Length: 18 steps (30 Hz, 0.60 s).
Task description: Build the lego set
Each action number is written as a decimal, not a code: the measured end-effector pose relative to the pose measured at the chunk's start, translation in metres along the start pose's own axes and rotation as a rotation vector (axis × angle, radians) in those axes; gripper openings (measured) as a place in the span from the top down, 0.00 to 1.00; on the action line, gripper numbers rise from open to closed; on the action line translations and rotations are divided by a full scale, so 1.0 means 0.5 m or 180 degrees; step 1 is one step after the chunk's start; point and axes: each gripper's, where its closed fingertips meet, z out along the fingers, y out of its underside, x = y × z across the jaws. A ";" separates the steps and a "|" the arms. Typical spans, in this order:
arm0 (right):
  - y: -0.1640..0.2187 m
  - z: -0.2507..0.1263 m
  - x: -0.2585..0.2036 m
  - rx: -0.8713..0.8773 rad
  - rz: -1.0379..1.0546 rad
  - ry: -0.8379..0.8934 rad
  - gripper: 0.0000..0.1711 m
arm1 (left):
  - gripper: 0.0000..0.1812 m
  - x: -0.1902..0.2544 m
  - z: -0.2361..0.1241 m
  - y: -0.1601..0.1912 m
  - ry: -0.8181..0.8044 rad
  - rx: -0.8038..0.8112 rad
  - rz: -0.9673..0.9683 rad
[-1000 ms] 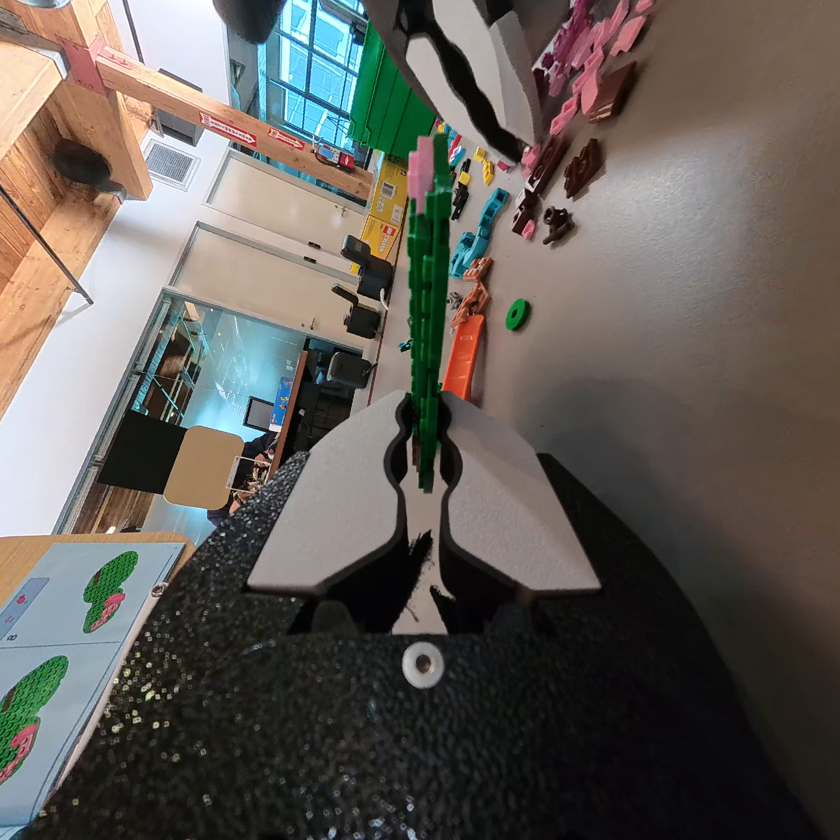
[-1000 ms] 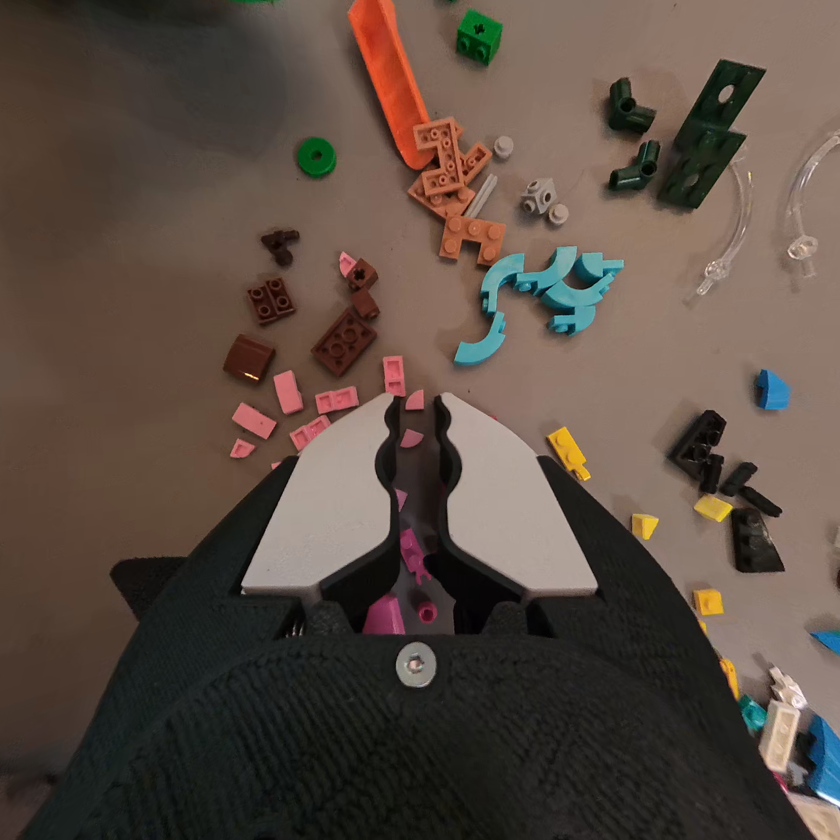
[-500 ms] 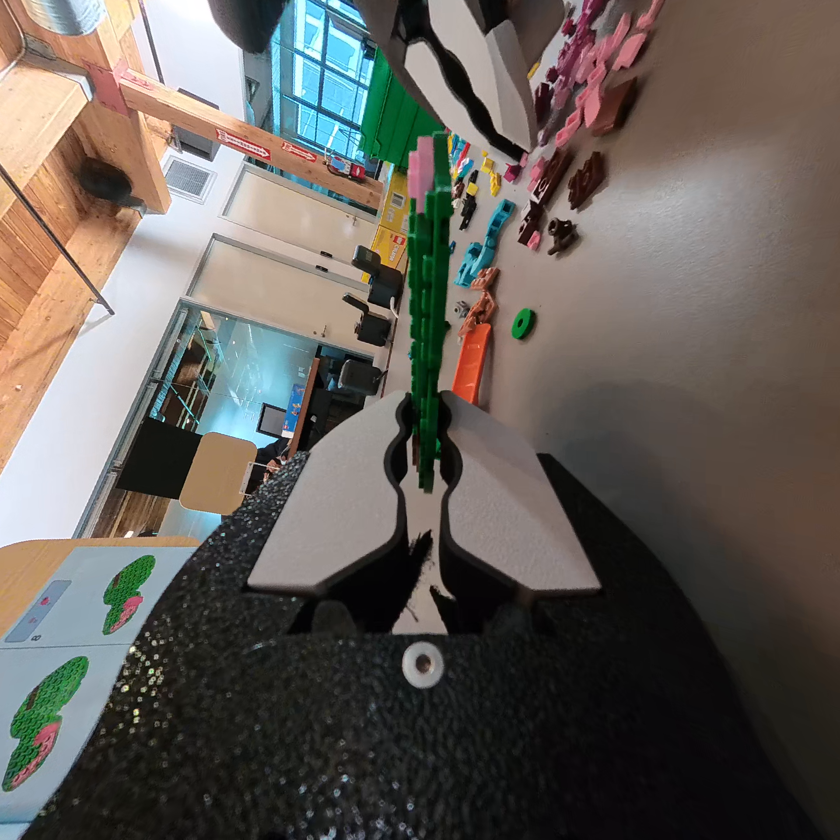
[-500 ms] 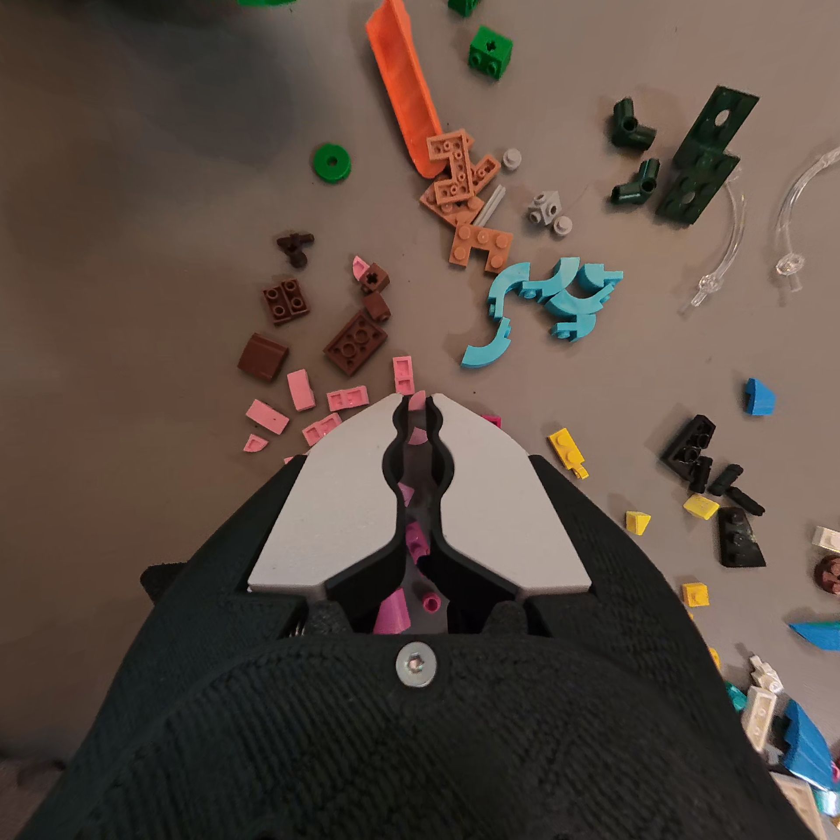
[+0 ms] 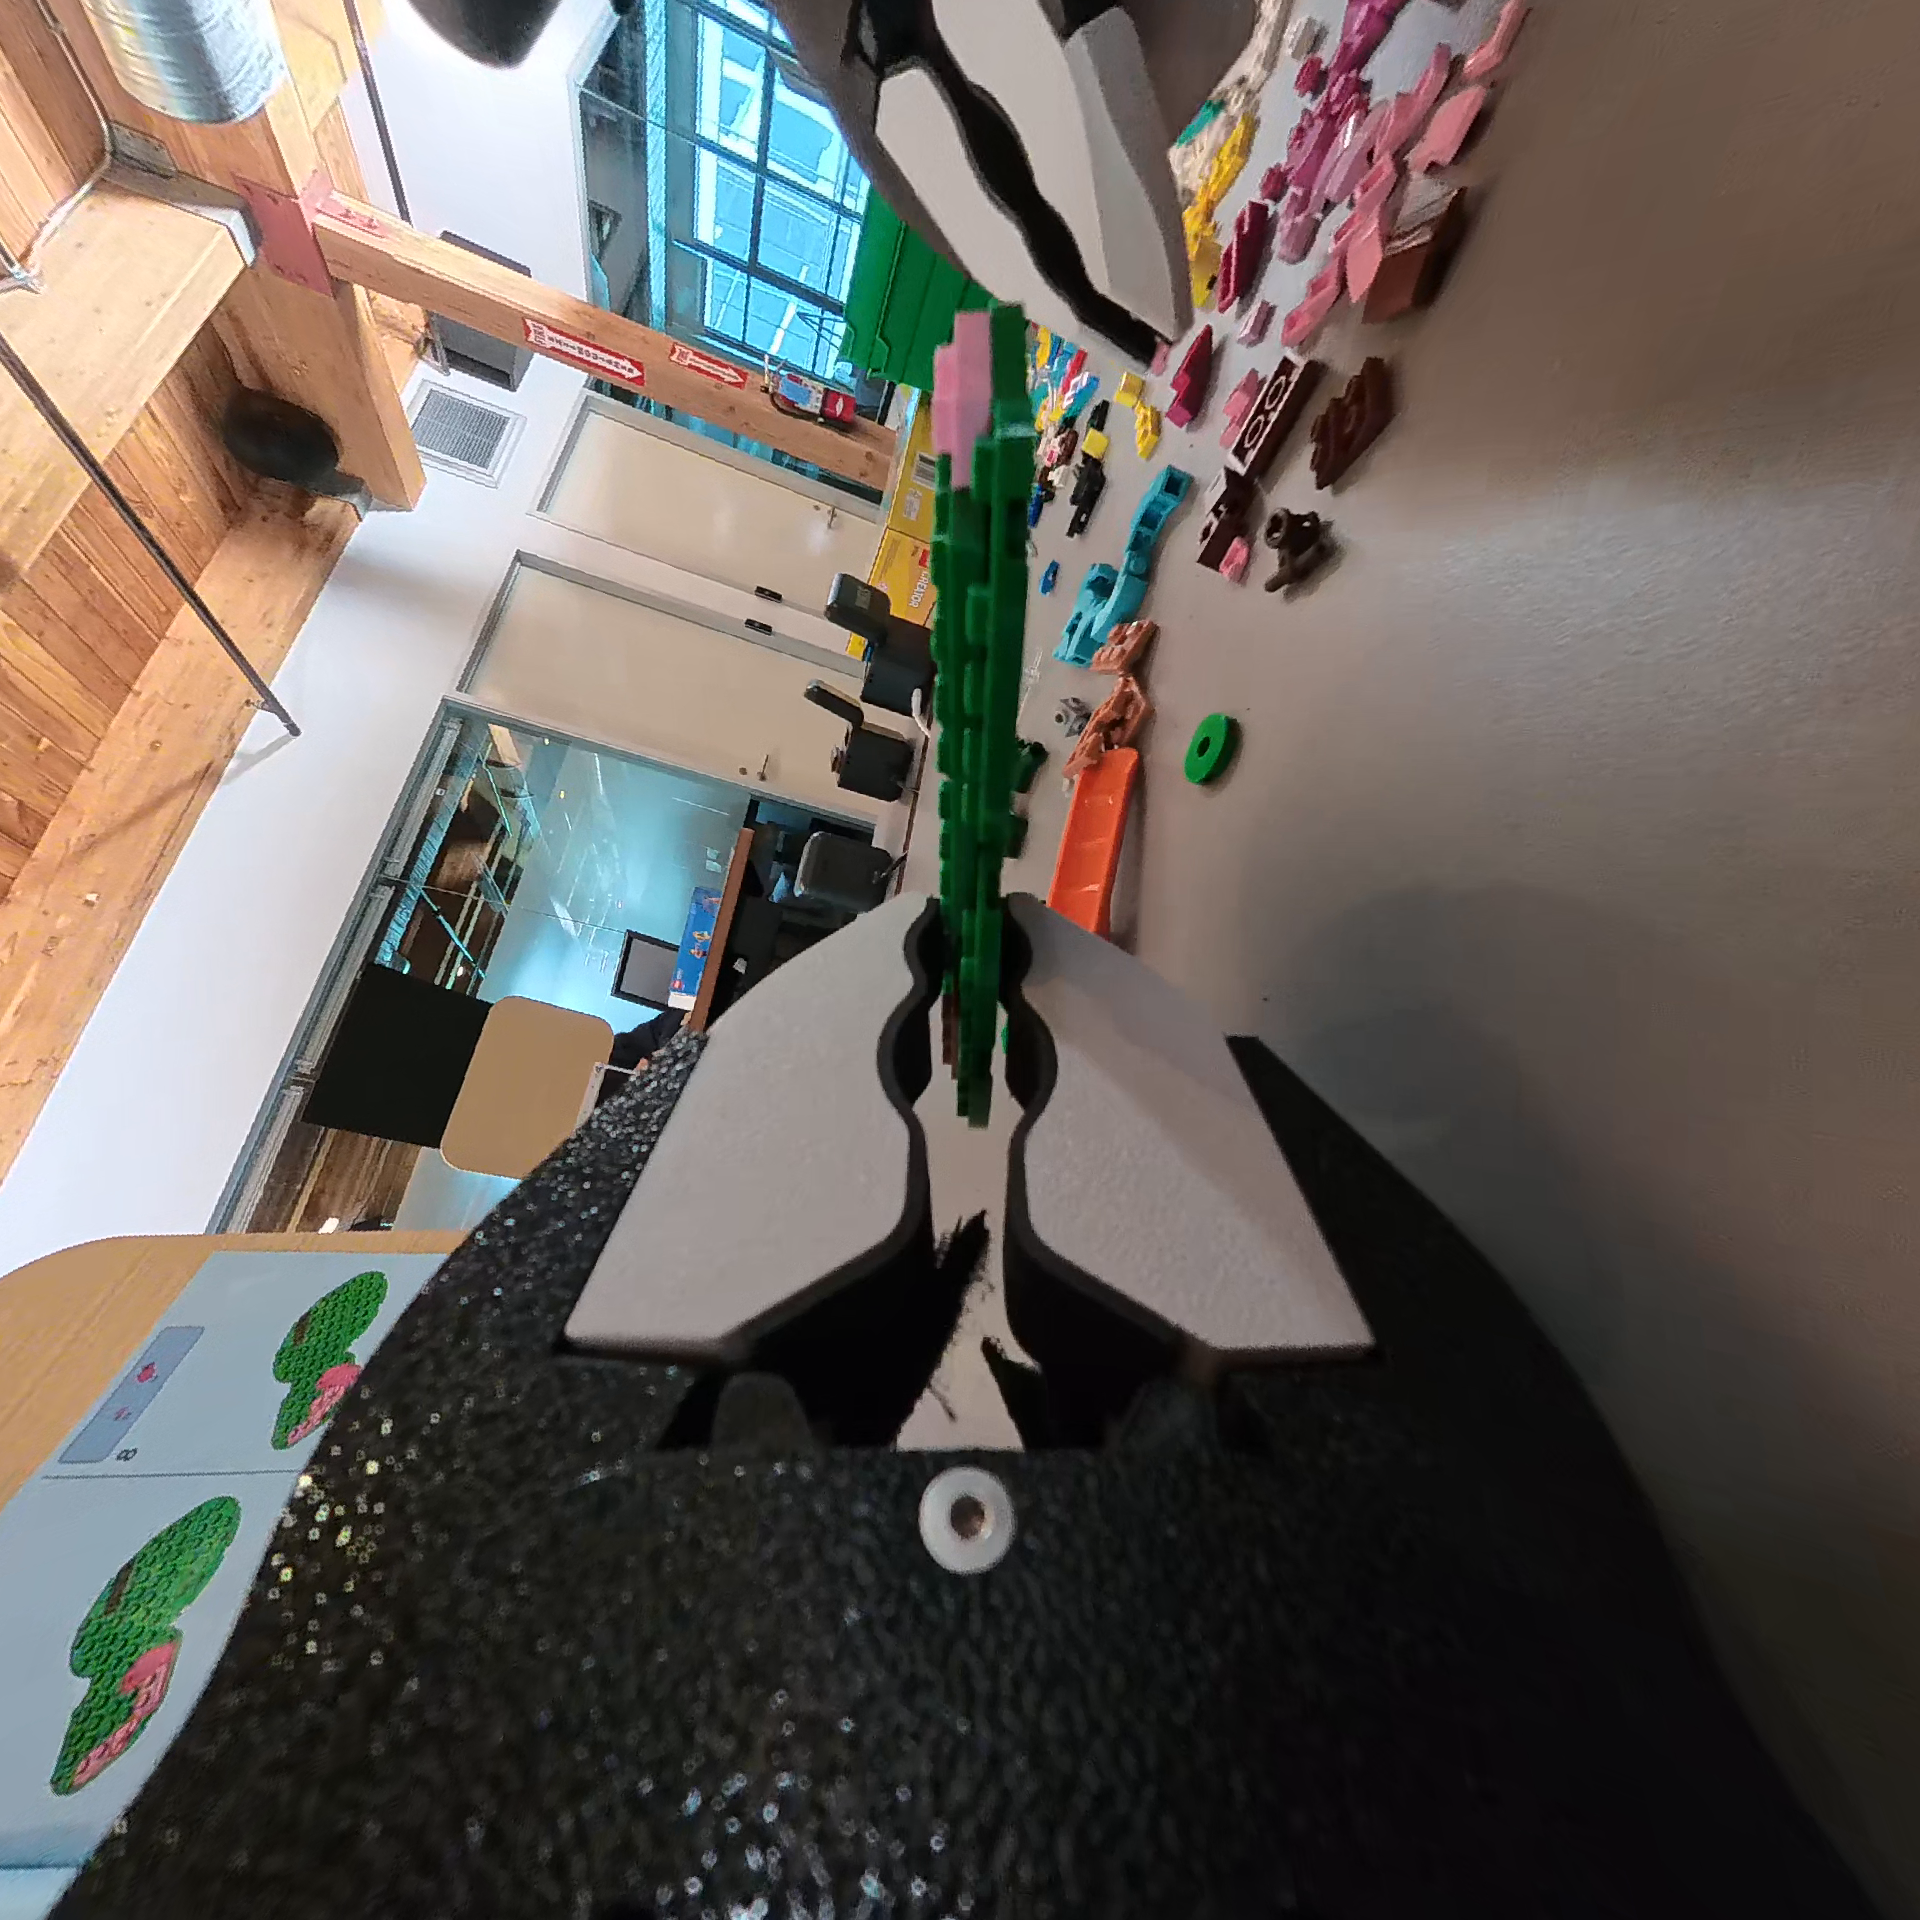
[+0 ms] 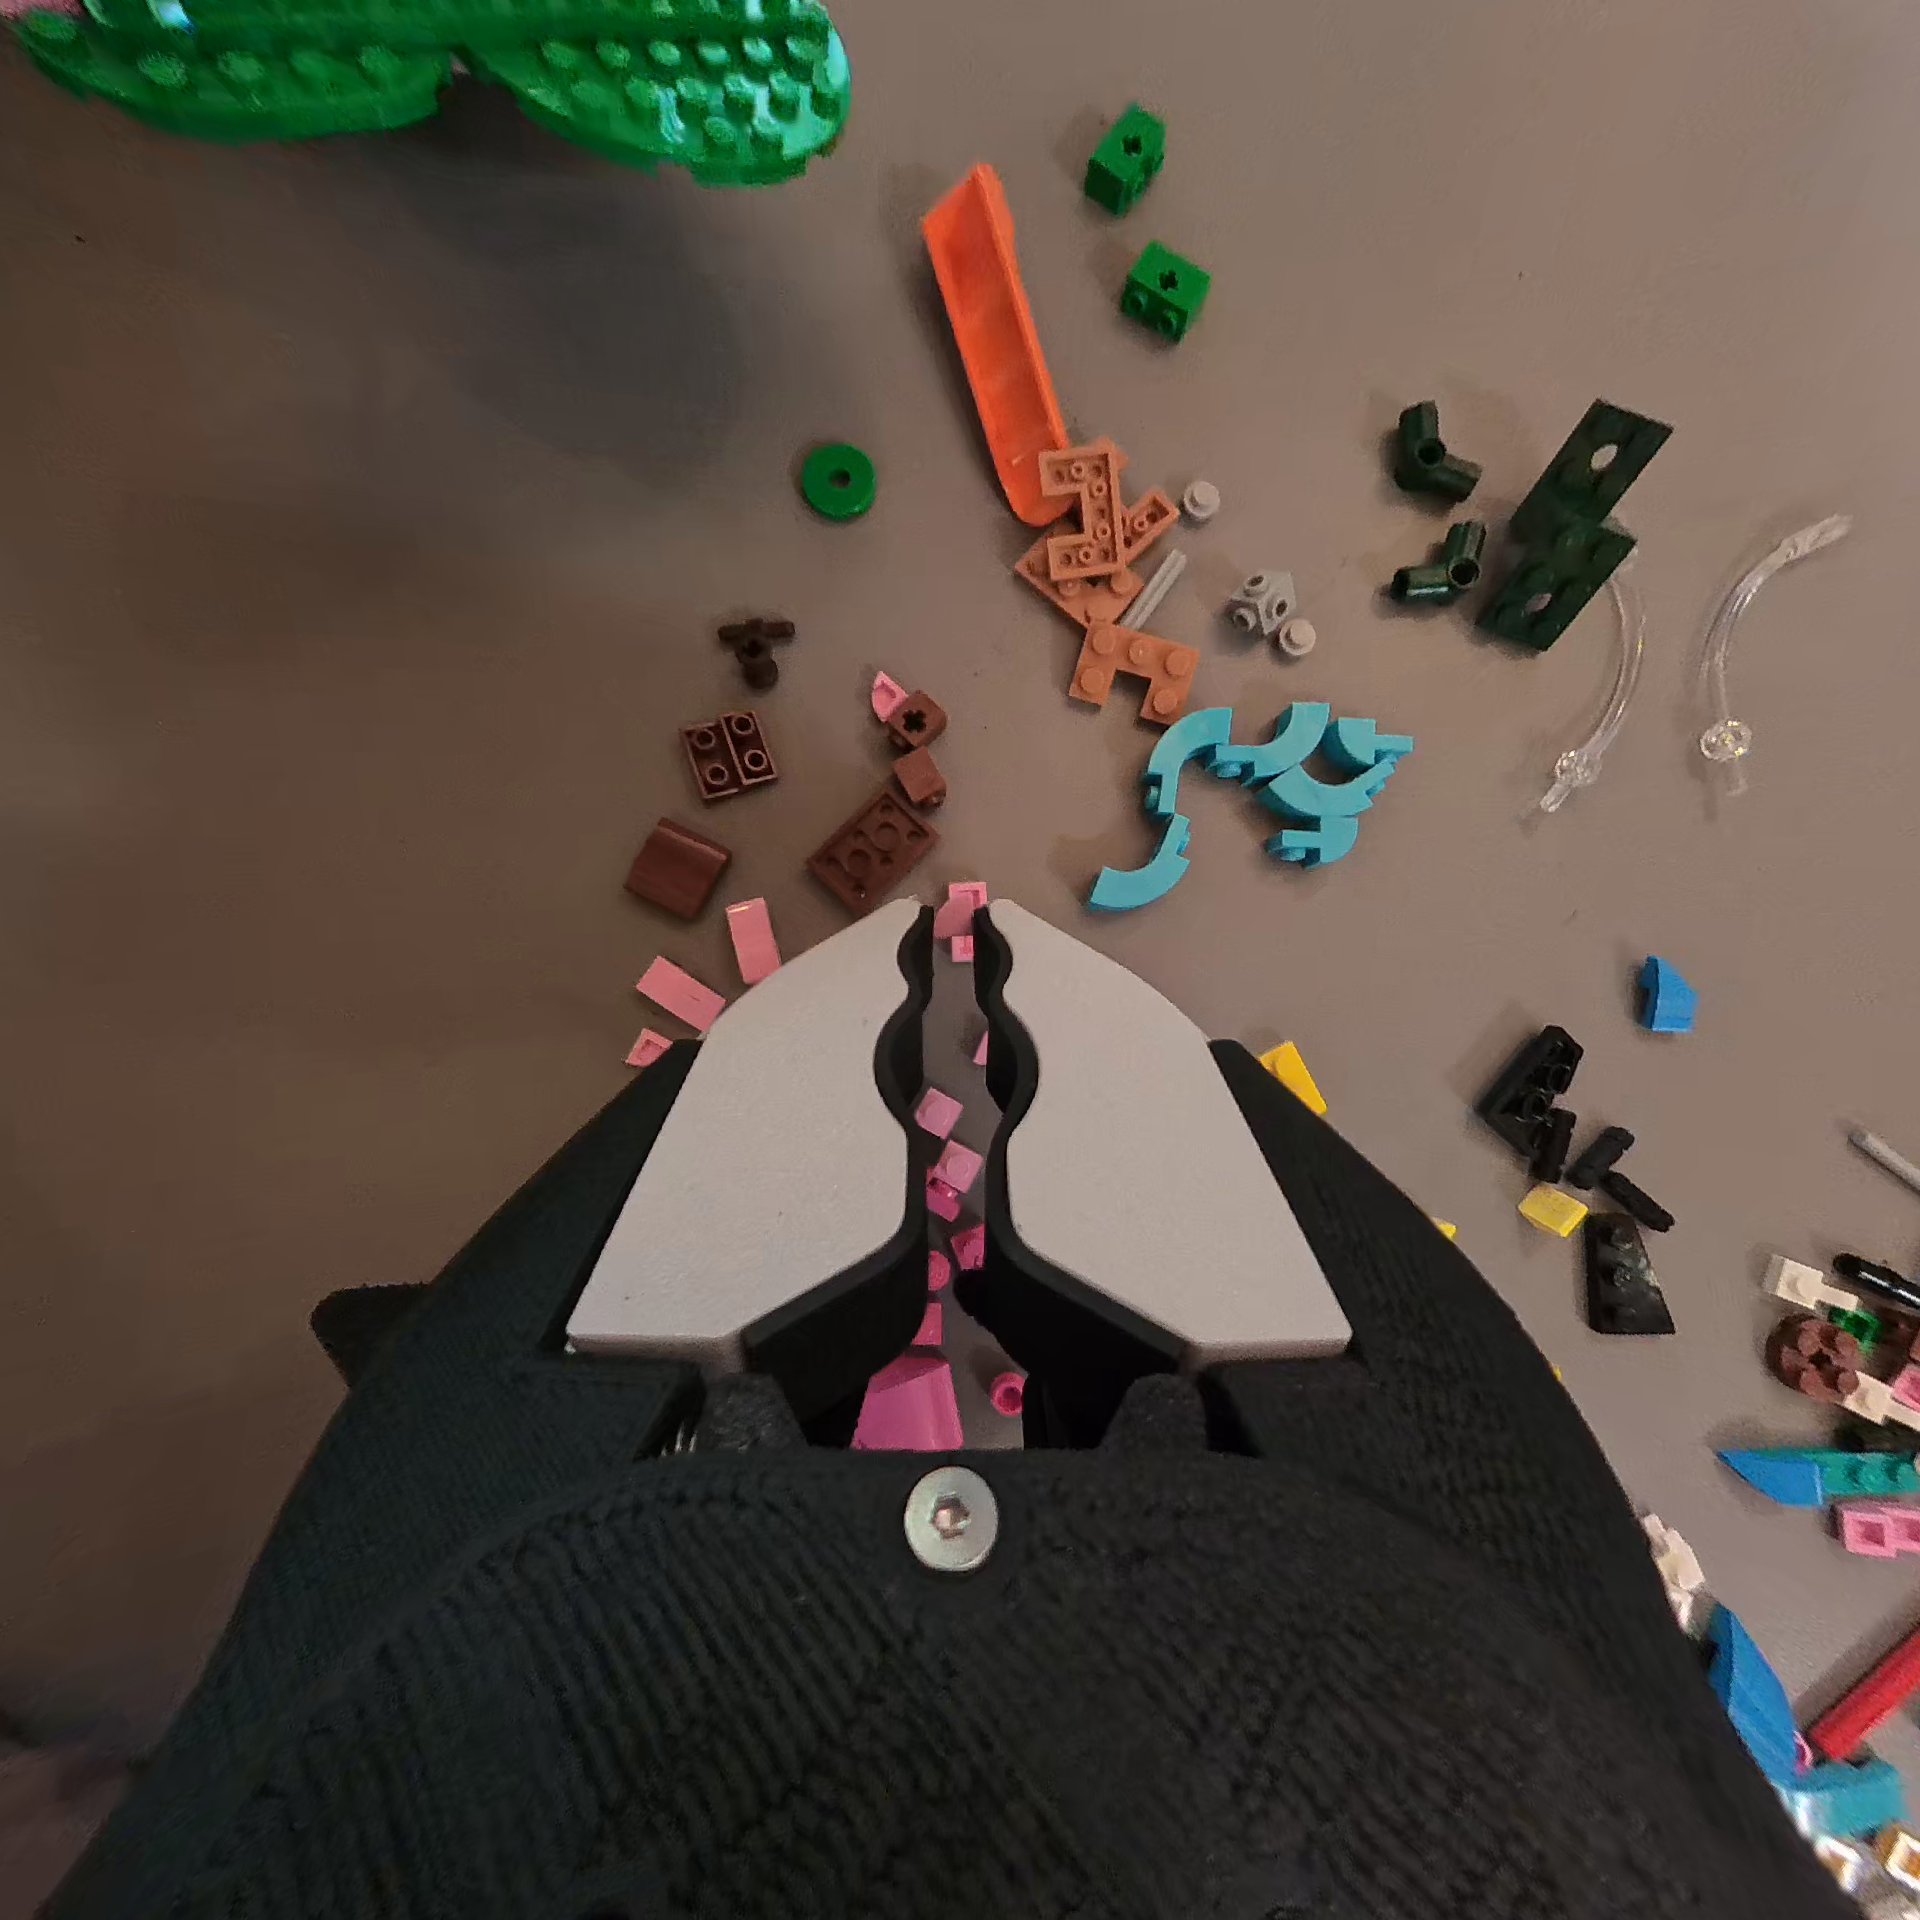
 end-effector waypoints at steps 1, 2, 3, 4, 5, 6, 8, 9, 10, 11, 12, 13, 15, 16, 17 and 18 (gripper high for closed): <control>-0.002 -0.001 -0.002 0.0005 -0.0013 -0.0003 0.97 | 0.95 0.000 0.000 -0.001 0.0002 0.0006 0.0001; -0.004 -0.001 -0.003 0.0003 -0.0028 -0.0003 0.97 | 0.95 0.000 0.000 -0.001 0.0002 0.0011 0.0002; -0.005 -0.001 -0.004 -0.0002 -0.0043 0.0002 0.97 | 0.95 0.000 0.000 -0.002 0.0001 0.0016 -0.0001; -0.005 -0.001 -0.005 -0.0006 -0.0054 0.0006 0.97 | 0.95 0.000 -0.001 -0.002 -0.0001 0.0020 -0.0003; -0.007 -0.002 -0.005 -0.0005 -0.0062 0.0008 0.97 | 0.95 0.000 -0.001 -0.002 -0.0003 0.0022 -0.0004; -0.008 -0.002 -0.006 -0.0003 -0.0069 0.0011 0.97 | 0.95 0.000 -0.001 -0.002 -0.0004 0.0021 -0.0003; -0.009 -0.002 -0.006 0.0000 -0.0082 0.0017 0.97 | 0.95 0.000 -0.001 -0.002 -0.0004 0.0024 -0.0001; -0.009 -0.003 -0.006 0.0001 -0.0089 0.0021 0.97 | 0.95 0.000 -0.001 -0.003 -0.0002 0.0028 -0.0004; -0.010 -0.003 -0.006 0.0001 -0.0093 0.0022 0.97 | 0.95 0.000 -0.001 -0.003 0.0000 0.0031 -0.0007; -0.010 -0.002 -0.007 0.0002 -0.0096 0.0022 0.97 | 0.95 0.000 -0.001 -0.003 -0.0003 0.0032 -0.0007; -0.010 -0.002 -0.007 0.0001 -0.0098 0.0022 0.97 | 0.95 0.000 -0.002 -0.003 -0.0004 0.0034 -0.0010; -0.010 -0.001 -0.007 -0.0002 -0.0100 0.0021 0.97 | 0.95 0.000 -0.002 -0.002 -0.0003 0.0034 -0.0015; -0.010 0.000 -0.007 -0.0007 -0.0108 0.0021 0.97 | 0.95 0.000 -0.002 -0.002 -0.0006 0.0034 -0.0019; -0.010 0.000 -0.008 -0.0010 -0.0110 0.0018 0.97 | 0.95 -0.001 -0.002 -0.002 -0.0007 0.0036 -0.0021; -0.010 0.001 -0.008 -0.0013 -0.0112 0.0018 0.97 | 0.95 -0.001 -0.002 -0.003 -0.0010 0.0038 -0.0022; -0.011 0.001 -0.008 -0.0014 -0.0117 0.0018 0.97 | 0.95 -0.001 -0.002 -0.003 -0.0014 0.0044 -0.0023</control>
